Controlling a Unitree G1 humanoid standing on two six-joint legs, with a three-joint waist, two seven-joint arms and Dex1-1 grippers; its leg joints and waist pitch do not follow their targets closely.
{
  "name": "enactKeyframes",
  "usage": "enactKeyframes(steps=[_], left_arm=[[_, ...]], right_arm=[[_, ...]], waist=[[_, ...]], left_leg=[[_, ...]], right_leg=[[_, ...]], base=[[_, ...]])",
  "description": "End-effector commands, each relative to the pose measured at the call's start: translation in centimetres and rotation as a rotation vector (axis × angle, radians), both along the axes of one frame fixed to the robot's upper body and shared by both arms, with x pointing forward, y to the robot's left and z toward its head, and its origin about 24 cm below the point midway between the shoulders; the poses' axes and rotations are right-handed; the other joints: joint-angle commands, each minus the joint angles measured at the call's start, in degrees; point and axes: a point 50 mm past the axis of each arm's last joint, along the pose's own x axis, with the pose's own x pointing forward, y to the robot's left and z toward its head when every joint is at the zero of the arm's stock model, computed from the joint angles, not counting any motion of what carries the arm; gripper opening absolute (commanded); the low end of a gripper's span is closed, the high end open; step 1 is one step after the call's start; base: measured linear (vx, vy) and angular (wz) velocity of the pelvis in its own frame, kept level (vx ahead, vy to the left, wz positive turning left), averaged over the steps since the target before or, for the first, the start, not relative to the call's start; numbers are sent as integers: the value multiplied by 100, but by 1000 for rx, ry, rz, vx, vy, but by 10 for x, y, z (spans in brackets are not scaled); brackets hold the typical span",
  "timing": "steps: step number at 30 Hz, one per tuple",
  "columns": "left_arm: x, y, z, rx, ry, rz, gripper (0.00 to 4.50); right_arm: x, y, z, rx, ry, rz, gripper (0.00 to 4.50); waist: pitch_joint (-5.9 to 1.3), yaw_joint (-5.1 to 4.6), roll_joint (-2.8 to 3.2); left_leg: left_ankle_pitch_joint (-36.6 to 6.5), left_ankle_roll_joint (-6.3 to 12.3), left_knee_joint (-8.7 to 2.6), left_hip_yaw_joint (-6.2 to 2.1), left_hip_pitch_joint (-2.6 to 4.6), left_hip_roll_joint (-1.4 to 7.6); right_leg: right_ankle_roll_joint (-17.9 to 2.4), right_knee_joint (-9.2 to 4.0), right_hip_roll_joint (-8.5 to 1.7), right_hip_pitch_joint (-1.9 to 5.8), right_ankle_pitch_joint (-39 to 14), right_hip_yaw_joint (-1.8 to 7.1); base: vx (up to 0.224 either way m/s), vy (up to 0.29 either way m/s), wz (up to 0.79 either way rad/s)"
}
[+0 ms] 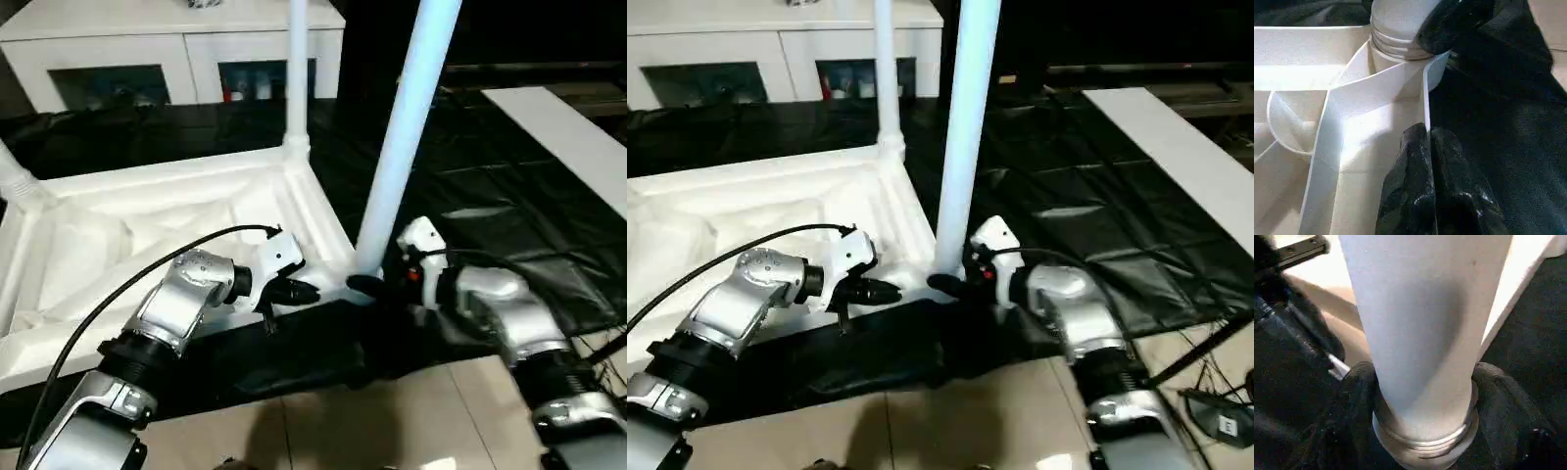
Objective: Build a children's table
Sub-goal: Rotate leg to tighten
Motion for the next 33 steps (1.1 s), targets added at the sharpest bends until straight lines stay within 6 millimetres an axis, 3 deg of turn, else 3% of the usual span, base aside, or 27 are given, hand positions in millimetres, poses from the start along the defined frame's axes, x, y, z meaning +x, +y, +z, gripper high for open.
enactKeyframes(steps=[1,2,3,5,6,7,10,11,14,16,17,19,20,23,25,26,29,30,31,32,33], left_arm=[[3,-10,-8,32,-7,41,0],[6,-14,-10,31,-20,85,0],[8,-19,-13,31,-30,121,0],[8,-26,-16,27,-35,140,0],[10,-33,-17,26,-49,170,0],[12,-42,-18,21,-59,207,0],[16,-55,-19,16,-78,263,0],[22,-66,-18,0,-97,335,0],[27,-71,-18,9,-122,391,0],[29,-73,-17,10,-126,409,0],[30,-73,-16,9,-127,409,0],[31,-70,-16,13,-131,408,0],[32,-67,-16,17,-130,404,0],[32,-60,-19,24,-117,387,0],[31,-58,-21,32,-112,363,0],[28,-53,-22,38,-101,309,0],[27,-46,-23,51,-100,258,0],[25,-36,-25,68,-89,208,0],[24,-33,-25,73,-92,187,0],[24,-29,-25,78,-88,164,0],[24,-25,-25,83,-84,155,0]], right_arm=[[10,-18,-13,-68,39,-270,266],[14,-17,-15,-46,51,-367,266],[18,-16,-17,-29,63,-466,265],[21,-14,-18,-17,71,-562,265],[24,-10,-19,-12,78,-627,265],[26,-2,-20,16,99,-686,265],[30,11,-20,46,129,-780,265],[34,29,-18,63,150,-844,265],[38,47,-13,32,122,-851,265],[39,67,-8,36,109,-794,265],[40,81,0,47,71,-728,265],[41,86,6,68,30,-679,265],[42,86,11,89,-3,-651,265],[46,76,20,113,-70,-638,333],[47,67,21,110,-87,-650,354],[47,48,24,92,-123,-655,354],[42,33,25,102,-126,-606,354],[31,18,26,105,-122,-499,354],[27,14,26,95,-125,-457,354],[21,8,25,81,-125,-408,354],[15,3,25,63,-130,-362,354]], waist=[[-310,-40,-7],[-305,-60,0],[-277,-119,-4],[-294,-139,-14],[-305,-151,13],[-302,-179,-4],[-311,-173,0],[-309,-203,15],[-314,-188,9],[-325,-194,-27],[-330,-177,-12],[-334,-163,-20],[-338,-146,-42],[-353,-121,-38],[-349,-110,-15],[-369,-107,-14],[-370,-97,-7],[-370,-68,40],[-376,-25,48],[-379,-28,10],[-393,-17,64]], left_leg=[[-1842,3,-439,-68,125,130],[-2108,-111,-453,-103,148,110],[-2313,-189,-465,-113,159,110],[-2460,-238,-471,-152,164,103],[-2452,-231,-485,-169,136,108],[-2430,-240,-490,-159,123,100],[-2569,-223,-480,-158,172,91],[-2577,-216,-476,-140,166,80],[-2721,-223,-455,-138,232,67],[-2661,-177,-468,-147,169,62],[-2597,-148,-474,-143,158,65],[-2497,-93,-471,-127,145,67],[-2400,-43,-471,-121,132,72],[-2014,65,-460,-87,96,79],[-1979,87,-465,-90,95,77],[-1782,102,-466,-99,57,83],[-1673,147,-439,-65,104,93],[-1601,219,-436,-62,115,82],[-1546,256,-437,-63,136,106],[-1387,305,-430,-63,108,117],[-1266,325,-421,-67,89,98]], right_leg=[[-1282,-447,-225,170,-1831,156],[-1136,-488,-230,169,-2309,130],[-1033,-522,-225,120,-2609,132],[-863,-566,-241,133,-2907,104],[-814,-564,-250,154,-2875,98],[-803,-573,-235,136,-2785,98],[-796,-602,-226,104,-2761,89],[-815,-611,-215,77,-2667,98],[-776,-638,-206,38,-2742,86],[-753,-624,-209,77,-2646,81],[-757,-607,-215,85,-2535,86],[-784,-595,-220,93,-2375,98],[-825,-576,-223,107,-2265,106],[-984,-519,-213,144,-1751,129],[-984,-519,-219,149,-1768,128],[-976,-493,-222,206,-1577,124],[-1132,-474,-211,178,-1310,140],[-1147,-469,-185,205,-1154,141],[-1136,-475,-188,212,-992,145],[-1213,-422,-179,237,-632,154],[-1293,-391,-181,271,-432,141]], base=[[0,0,0],[0,0,0],[-56,7,-4],[-50,11,-6],[0,0,0],[0,0,0],[0,0,0],[0,0,0],[0,0,0],[0,0,0],[0,0,0],[0,0,0],[0,0,0],[0,0,0],[0,0,0],[0,0,0],[0,0,0],[0,0,0],[0,0,0],[0,0,0],[0,0,0]])
